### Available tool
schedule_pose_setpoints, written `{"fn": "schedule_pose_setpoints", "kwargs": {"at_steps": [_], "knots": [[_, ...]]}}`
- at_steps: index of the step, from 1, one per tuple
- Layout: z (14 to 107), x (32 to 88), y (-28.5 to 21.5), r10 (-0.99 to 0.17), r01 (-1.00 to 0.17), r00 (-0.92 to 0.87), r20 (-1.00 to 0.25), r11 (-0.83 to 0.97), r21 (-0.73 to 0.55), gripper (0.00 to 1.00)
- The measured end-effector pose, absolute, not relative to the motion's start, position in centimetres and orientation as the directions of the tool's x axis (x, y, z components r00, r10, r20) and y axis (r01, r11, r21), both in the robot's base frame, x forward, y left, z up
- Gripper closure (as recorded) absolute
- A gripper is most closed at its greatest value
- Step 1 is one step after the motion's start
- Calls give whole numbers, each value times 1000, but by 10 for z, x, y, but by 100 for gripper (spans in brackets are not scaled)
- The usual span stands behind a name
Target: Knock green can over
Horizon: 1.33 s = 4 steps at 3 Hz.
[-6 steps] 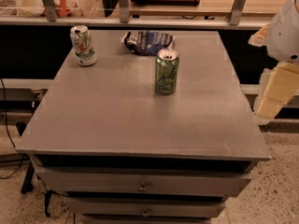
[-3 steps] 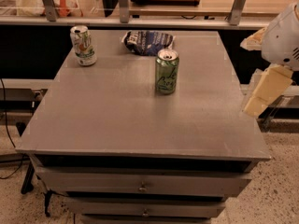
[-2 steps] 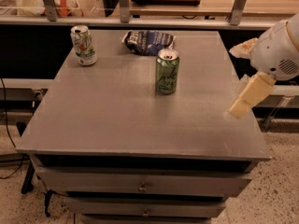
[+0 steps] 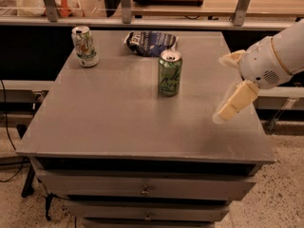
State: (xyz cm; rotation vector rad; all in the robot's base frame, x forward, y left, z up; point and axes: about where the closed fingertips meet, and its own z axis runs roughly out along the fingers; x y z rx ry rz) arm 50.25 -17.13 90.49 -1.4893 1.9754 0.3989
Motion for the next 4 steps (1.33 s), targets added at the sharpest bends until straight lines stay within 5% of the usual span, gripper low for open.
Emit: {"fn": "schedule_pose_setpoints", "kwargs": {"at_steps": [4], "knots": [[924,552,-109,-495,-890,-86,-865,428,-156,0]]}}
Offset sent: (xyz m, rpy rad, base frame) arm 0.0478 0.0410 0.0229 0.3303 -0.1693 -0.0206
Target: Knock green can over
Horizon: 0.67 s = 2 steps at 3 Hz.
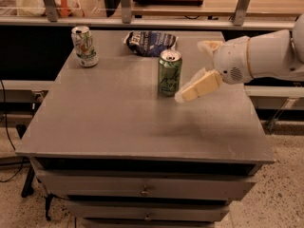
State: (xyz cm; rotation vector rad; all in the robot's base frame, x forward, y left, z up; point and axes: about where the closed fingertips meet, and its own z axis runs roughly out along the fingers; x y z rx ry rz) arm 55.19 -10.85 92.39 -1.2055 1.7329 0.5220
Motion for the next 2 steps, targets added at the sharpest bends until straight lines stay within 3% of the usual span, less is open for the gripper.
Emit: {"fn": "schedule_pose_setpoints", "kwargs": {"at_steps": [2], "knots": [[911,584,-79,-352,-860,-114,-929,502,-85,0]]}}
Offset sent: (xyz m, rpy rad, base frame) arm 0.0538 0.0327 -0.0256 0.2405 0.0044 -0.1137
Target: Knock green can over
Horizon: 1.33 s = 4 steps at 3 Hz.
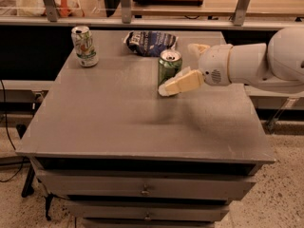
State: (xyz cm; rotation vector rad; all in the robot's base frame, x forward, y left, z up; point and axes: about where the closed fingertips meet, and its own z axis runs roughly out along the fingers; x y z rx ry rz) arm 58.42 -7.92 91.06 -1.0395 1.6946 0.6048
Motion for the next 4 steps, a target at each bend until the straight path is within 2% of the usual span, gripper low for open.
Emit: {"fn": "schedule_pose_setpoints", "kwargs": {"at_steps": [2,4], "knots": [[896,603,-76,-206,-845,-95,-974,534,-31,0],[883,610,-71,-130,-851,-43,-991,524,-32,0]]}}
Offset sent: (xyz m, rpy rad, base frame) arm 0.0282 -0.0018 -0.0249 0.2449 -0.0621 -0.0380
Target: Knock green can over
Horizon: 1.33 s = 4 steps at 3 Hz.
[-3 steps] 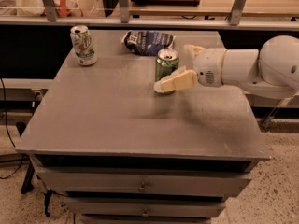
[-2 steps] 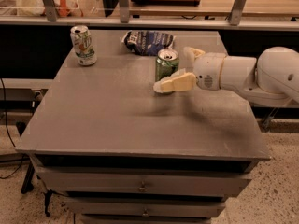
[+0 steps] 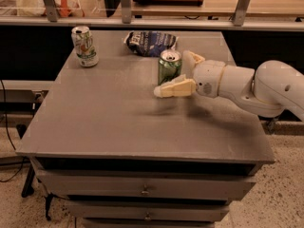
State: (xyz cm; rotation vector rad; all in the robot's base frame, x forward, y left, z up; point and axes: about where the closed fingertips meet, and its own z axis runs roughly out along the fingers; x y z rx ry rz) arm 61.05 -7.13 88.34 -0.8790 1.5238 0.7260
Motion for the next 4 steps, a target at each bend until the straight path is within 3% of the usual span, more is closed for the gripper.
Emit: {"fn": "schedule_pose_setpoints", "kwargs": {"at_steps": [4], "knots": [[886,614,-76,-69,-860,22,-997,508,-54,87]]}}
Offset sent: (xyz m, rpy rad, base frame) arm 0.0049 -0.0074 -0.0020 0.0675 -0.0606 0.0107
